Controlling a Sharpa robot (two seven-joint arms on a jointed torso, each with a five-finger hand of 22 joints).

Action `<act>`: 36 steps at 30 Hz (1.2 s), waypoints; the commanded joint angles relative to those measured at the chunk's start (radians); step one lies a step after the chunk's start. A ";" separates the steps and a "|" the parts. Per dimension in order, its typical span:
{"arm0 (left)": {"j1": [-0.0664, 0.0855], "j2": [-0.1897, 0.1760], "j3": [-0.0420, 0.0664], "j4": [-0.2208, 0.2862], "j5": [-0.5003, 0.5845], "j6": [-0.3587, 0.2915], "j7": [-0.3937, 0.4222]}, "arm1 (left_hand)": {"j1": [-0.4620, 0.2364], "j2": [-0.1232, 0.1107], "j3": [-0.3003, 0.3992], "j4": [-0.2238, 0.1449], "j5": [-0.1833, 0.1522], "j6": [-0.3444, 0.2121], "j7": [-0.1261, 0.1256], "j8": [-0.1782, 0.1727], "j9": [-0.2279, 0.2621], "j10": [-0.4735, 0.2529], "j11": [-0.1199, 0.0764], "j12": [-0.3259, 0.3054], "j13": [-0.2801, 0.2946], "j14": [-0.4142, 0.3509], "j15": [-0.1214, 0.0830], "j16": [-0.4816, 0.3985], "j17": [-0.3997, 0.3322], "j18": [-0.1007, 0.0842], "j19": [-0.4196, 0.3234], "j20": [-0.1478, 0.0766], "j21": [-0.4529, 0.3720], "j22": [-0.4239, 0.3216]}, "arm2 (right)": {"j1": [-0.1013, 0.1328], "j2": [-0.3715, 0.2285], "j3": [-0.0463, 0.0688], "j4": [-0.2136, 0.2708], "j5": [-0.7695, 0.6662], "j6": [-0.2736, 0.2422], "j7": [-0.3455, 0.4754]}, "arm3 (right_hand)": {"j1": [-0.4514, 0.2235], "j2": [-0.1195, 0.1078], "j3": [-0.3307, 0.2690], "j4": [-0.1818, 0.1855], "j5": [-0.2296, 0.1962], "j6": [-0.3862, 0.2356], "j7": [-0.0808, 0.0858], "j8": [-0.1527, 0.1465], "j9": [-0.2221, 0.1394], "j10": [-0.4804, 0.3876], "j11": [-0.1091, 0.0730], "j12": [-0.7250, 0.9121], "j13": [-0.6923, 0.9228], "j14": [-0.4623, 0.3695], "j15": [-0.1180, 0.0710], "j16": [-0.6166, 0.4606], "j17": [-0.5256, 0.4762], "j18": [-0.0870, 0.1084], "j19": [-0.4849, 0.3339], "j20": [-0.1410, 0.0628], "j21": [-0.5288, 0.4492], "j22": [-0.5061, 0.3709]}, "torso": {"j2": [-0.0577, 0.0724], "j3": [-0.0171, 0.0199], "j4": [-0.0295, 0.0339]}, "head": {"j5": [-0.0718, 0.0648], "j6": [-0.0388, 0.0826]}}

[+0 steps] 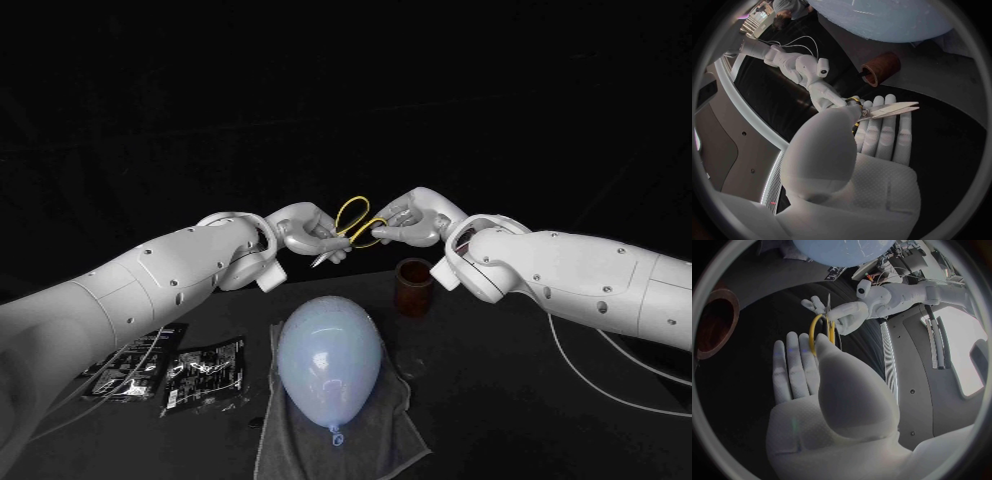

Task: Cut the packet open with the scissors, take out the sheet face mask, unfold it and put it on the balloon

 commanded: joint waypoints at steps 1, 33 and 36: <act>0.002 -0.001 0.001 -0.001 0.004 -0.012 0.014 | 0.003 0.005 0.042 -0.041 0.003 0.004 0.004 0.001 0.002 0.008 -0.004 0.003 0.001 -0.001 -0.003 -0.006 0.002 0.017 0.002 0.003 0.004 -0.001 | 0.000 -0.005 0.001 0.010 0.075 -0.047 0.041 | 0.013 0.004 0.058 -0.020 -0.001 0.030 -0.013 0.022 0.014 0.061 -0.024 0.007 0.002 0.045 -0.019 0.017 0.012 0.018 0.034 -0.017 0.022 0.012 | -0.001 0.0011 0.0000 | 0.000 -0.002; 0.002 0.006 0.001 -0.006 -0.007 -0.146 -0.015 | -0.019 -0.130 -0.601 0.022 0.004 -0.374 0.091 -0.219 -0.098 -0.363 0.110 0.001 -0.002 -0.295 0.107 -0.143 -0.087 -0.103 -0.395 0.013 -0.157 -0.043 | 0.015 -0.040 0.003 0.060 0.226 -0.233 -0.101 | -0.301 -0.025 0.398 -0.293 0.000 0.048 -0.050 0.097 0.160 0.216 -0.064 -0.024 0.005 0.155 -0.063 0.016 0.113 0.006 -0.040 -0.072 0.310 0.266 | 0.000 0.0001 0.0008 | -0.014 -0.006; 0.002 0.006 0.001 -0.011 0.007 -0.166 -0.013 | -0.015 -0.148 -0.675 0.025 0.005 -0.433 0.097 -0.242 -0.121 -0.388 0.117 0.001 -0.003 -0.345 0.114 -0.145 -0.107 -0.104 -0.408 0.013 -0.162 -0.044 | 0.019 -0.043 0.004 0.059 0.208 -0.233 -0.113 | -0.312 -0.023 0.402 -0.305 0.000 0.048 -0.051 0.096 0.164 0.218 -0.065 -0.024 0.005 0.158 -0.063 0.013 0.118 0.005 -0.054 -0.075 0.340 0.294 | 0.000 -0.0001 -0.0001 | -0.015 -0.005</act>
